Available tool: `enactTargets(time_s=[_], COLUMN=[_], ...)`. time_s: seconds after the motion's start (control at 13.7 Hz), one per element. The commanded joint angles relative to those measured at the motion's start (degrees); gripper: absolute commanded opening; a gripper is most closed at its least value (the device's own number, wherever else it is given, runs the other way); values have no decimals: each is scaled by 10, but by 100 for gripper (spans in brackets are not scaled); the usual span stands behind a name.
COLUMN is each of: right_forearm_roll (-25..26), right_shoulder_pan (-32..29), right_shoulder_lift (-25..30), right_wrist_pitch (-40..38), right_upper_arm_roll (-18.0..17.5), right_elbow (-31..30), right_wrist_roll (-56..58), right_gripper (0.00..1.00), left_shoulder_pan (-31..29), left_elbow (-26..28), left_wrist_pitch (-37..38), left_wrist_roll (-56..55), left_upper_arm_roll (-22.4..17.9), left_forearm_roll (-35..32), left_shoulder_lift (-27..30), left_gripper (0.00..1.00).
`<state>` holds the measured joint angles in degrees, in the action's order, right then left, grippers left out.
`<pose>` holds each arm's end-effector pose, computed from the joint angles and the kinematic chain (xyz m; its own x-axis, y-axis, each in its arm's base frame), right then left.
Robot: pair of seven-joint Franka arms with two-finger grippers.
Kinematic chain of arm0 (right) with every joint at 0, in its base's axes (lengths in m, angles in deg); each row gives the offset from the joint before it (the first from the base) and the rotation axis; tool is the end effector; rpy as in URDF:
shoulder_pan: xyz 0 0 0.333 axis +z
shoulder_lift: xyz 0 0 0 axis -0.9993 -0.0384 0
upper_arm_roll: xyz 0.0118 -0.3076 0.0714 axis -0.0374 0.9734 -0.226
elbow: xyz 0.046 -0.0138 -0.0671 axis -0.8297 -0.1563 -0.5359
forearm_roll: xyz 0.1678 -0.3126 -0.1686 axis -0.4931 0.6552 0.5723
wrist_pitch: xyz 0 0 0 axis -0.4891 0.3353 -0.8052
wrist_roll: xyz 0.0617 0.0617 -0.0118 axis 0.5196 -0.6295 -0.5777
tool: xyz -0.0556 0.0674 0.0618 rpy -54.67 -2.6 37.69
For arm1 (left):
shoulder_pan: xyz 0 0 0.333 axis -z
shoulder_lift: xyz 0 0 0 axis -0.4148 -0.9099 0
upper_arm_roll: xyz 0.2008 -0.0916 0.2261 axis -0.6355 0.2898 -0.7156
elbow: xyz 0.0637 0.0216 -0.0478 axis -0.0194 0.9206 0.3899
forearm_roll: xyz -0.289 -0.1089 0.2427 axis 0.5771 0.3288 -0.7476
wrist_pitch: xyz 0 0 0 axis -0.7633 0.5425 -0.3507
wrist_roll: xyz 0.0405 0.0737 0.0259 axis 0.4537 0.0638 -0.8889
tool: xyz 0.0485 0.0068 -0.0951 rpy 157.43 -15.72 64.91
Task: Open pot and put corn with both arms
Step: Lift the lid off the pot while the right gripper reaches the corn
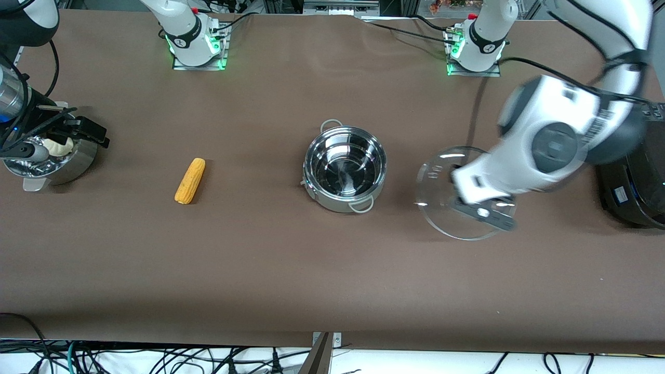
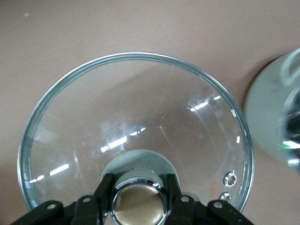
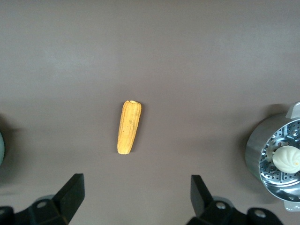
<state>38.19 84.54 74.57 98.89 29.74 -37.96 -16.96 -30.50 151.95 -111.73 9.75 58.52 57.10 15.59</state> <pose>0.5722 0.0033 0.5603 0.9971 -0.0694 -0.0312 -0.0695 -0.9976 -0.0019 0.6602 -0.1443 0.4423 0.8946 -0.4103 -0.1773 -0.4103 -0.9111 0.0379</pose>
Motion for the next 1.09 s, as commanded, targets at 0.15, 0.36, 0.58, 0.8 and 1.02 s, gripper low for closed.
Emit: enactTargets(time_s=[0.15, 0.36, 0.58, 0.8, 1.02], right_forearm_roll=[7, 8, 22, 21, 12], right_shoulder_pan=[-3, 4, 39, 52, 51], right_shoulder_lift=[3, -12, -66, -117, -156], right_wrist_pitch=[-5, 4, 8, 31, 73], right_upper_arm_roll=[-5, -7, -6, -6, -6], right_elbow=[-3, -4, -2, -2, -7], right_wrist_roll=[-8, -8, -7, -9, -76], right_gripper=[100, 100, 100, 100, 100], left_shoulder_pan=[-116, -141, -148, -148, -148], left_elbow=[130, 233, 295, 335, 368], left_wrist_pitch=[-78, -190, -261, -310, -365], left_wrist_roll=[78, 85, 72, 37, 13], left_upper_arm_roll=[9, 8, 6, 8, 7], left_forearm_roll=[-15, -19, -23, -68, -82], left_shoulder_lift=[21, 29, 31, 24, 15], left_gripper=[14, 14, 14, 14, 14])
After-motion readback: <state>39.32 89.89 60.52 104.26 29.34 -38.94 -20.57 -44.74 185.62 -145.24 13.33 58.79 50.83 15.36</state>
